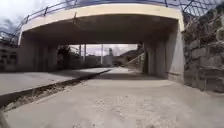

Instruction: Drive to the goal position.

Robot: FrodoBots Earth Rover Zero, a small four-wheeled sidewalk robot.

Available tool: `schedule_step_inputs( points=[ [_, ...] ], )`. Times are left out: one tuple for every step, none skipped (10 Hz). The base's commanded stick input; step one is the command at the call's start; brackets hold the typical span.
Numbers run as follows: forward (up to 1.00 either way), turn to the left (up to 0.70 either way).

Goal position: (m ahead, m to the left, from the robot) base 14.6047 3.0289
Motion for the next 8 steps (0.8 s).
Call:
schedule_step_inputs(
  points=[
    [1.00,0.00],
    [1.00,0.00],
    [1.00,0.00],
    [1.00,0.00],
    [1.00,0.00],
    [1.00,0.00],
    [1.00,0.00],
    [1.00,0.00]
  ],
)
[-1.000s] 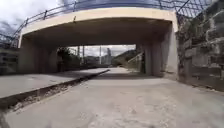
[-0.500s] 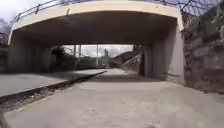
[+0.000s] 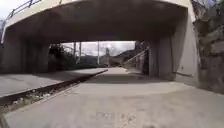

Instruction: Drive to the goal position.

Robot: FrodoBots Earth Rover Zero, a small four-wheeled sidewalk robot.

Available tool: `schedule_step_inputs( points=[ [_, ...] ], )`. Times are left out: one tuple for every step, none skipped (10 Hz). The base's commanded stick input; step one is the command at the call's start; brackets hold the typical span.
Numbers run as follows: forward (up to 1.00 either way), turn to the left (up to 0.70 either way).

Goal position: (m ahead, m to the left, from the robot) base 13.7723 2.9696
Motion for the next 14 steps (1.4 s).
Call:
schedule_step_inputs(
  points=[
    [1.00,-0.19],
    [1.00,-0.09],
    [1.00,0.00],
    [1.00,0.00],
    [1.00,0.00],
    [1.00,0.00],
    [1.00,0.00],
    [1.00,0.00],
    [1.00,0.00],
    [1.00,0.00],
    [1.00,0.00],
    [1.00,0.00],
    [1.00,0.00],
    [1.00,-0.27]
  ],
)
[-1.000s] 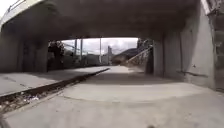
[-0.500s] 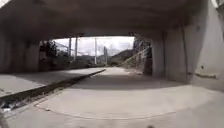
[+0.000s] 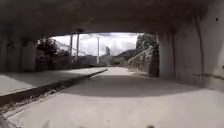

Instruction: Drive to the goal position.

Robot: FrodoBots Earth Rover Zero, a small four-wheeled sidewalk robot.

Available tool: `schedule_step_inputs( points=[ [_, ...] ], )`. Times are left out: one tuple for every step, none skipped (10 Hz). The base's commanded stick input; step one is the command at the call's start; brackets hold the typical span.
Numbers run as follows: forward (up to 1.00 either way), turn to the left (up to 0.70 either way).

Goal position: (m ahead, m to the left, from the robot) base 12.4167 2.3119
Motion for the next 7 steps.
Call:
schedule_step_inputs(
  points=[
    [1.00,-0.27],
    [1.00,-0.27],
    [1.00,0.00],
    [1.00,0.00],
    [1.00,0.00],
    [1.00,0.00],
    [1.00,0.00]
  ],
)
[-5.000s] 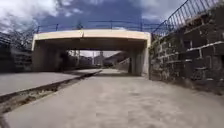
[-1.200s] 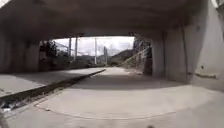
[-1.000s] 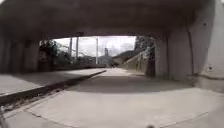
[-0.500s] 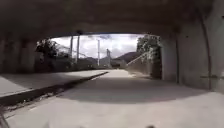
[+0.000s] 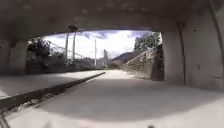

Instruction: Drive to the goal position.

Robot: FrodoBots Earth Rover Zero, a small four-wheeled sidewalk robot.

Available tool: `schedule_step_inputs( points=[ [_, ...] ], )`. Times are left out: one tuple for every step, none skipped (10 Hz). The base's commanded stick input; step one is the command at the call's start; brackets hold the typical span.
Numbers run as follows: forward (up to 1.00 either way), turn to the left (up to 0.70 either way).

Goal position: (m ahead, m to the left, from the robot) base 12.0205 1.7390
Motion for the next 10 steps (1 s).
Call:
schedule_step_inputs(
  points=[
    [1.00,0.00],
    [1.00,0.00],
    [1.00,0.00],
    [1.00,0.00],
    [1.00,0.00],
    [1.00,-0.27],
    [1.00,-0.27],
    [1.00,-0.27],
    [1.00,0.00],
    [1.00,0.00]
  ],
)
